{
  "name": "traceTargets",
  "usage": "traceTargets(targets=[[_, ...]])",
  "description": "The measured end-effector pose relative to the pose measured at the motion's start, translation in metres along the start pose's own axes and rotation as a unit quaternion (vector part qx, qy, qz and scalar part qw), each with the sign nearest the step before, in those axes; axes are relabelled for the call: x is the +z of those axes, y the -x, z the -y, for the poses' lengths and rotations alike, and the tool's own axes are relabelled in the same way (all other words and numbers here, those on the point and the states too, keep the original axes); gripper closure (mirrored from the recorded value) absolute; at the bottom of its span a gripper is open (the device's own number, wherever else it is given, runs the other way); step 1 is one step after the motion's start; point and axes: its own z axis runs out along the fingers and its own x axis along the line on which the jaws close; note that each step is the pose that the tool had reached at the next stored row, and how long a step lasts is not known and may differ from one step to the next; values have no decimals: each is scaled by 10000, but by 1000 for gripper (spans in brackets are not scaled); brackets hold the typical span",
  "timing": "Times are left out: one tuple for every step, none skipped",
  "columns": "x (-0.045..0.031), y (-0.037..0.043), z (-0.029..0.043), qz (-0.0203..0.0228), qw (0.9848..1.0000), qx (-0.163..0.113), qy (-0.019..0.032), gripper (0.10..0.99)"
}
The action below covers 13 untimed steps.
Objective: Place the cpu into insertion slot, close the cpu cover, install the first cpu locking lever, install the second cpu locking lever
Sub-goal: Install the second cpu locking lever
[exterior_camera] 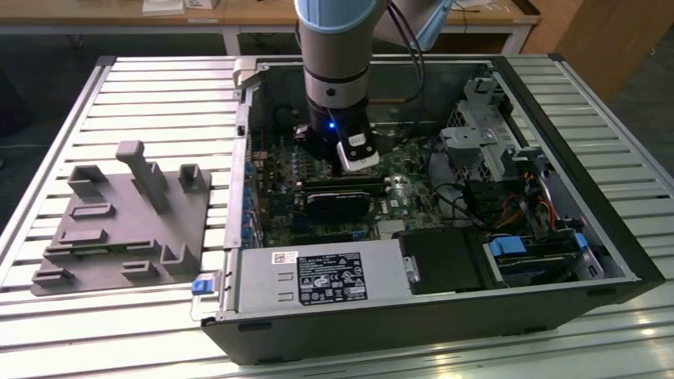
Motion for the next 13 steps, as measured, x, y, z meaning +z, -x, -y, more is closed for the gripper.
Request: traceTargets(targets=[[4,0,11,-7,10000,-2,26,980],[7,-1,23,-15,10000,-3,52,980],[10,-1,36,-22,10000,-5,75,980],[12,-4,49,-28,10000,-8,95,980],[15,-6,62,-34,9999,-10,114,980],[17,-9,75,-39,9999,-13,131,980],[19,-12,88,-43,9999,-17,143,980],[20,-16,102,-48,9999,-22,156,980],[22,-20,115,-53,9998,-27,170,980],[24,-25,126,-60,9998,-34,191,980],[25,-30,137,-67,9997,-38,212,980],[27,-36,149,-74,9997,-43,235,980],[28,-41,161,-81,9996,-47,257,980]])
